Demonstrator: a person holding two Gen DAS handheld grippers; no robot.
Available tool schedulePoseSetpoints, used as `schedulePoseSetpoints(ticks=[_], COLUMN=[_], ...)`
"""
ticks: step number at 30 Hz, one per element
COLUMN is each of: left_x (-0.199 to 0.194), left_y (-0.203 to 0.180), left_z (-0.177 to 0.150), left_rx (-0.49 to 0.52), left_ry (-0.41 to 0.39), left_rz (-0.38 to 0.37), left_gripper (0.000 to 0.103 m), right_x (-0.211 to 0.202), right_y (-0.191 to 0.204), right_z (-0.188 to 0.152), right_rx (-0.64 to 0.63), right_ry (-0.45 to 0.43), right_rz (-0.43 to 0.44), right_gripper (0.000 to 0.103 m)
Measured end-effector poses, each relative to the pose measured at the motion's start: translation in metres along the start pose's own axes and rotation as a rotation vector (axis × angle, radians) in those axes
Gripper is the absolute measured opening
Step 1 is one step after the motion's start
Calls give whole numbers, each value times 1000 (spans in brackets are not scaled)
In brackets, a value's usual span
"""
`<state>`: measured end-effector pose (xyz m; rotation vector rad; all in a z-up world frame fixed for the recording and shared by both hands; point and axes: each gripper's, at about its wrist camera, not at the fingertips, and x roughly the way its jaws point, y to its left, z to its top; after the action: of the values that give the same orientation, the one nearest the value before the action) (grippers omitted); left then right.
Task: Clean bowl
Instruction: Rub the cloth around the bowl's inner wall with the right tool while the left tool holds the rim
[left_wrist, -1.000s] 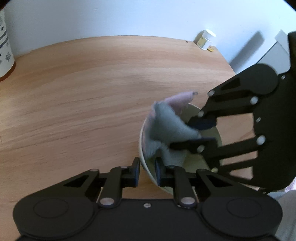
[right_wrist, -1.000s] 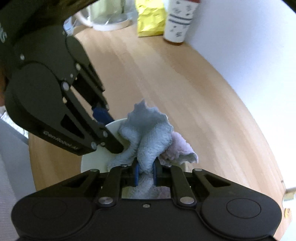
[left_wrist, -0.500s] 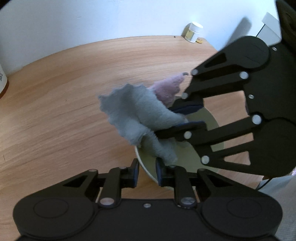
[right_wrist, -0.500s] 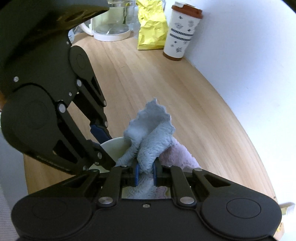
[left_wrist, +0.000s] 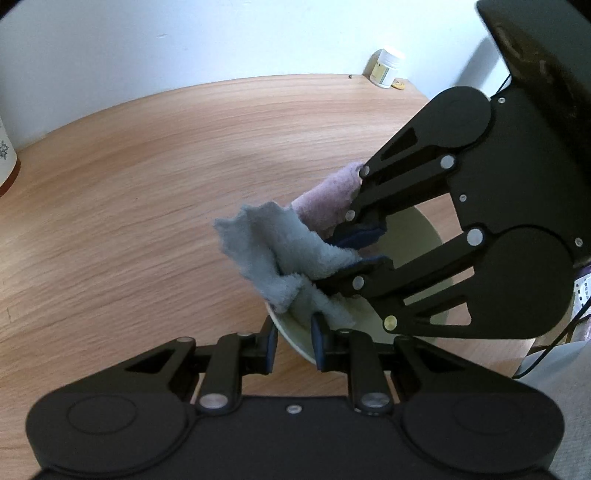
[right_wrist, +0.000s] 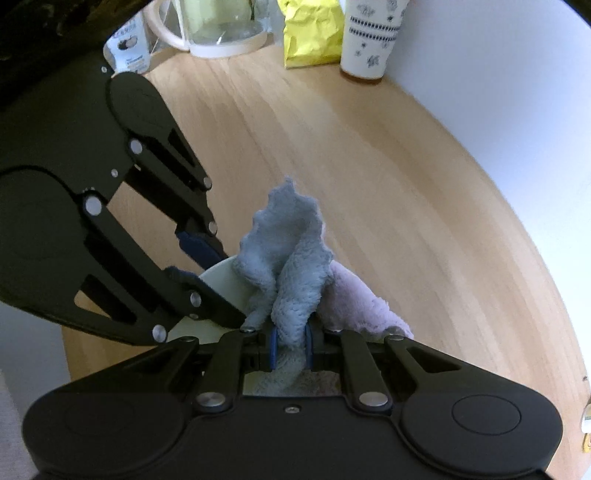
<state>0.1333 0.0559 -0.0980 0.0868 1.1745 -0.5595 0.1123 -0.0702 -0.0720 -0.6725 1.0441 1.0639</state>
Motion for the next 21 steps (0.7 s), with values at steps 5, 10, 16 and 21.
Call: schedulePoseSetpoints(ticks=[5,10,16,21], left_x=[-1,0,-1,1], left_y=[1,2,2,3], left_z=[3,6,7,8], left_rx=[-9,-29,-26,-72], left_ry=[-8,7,15,37], left_rz=[-17,0,21,22], left_gripper=[20,21,17,17], right_x=[4,6,-11,-54], right_y=[-2,1,8,8], right_z=[0,-1,-4,-10], right_rx=[-10,-27,-78,51], right_ry=[53,95,115,1], right_rz=[33,45,21,-119], right_gripper=[15,15,15,15])
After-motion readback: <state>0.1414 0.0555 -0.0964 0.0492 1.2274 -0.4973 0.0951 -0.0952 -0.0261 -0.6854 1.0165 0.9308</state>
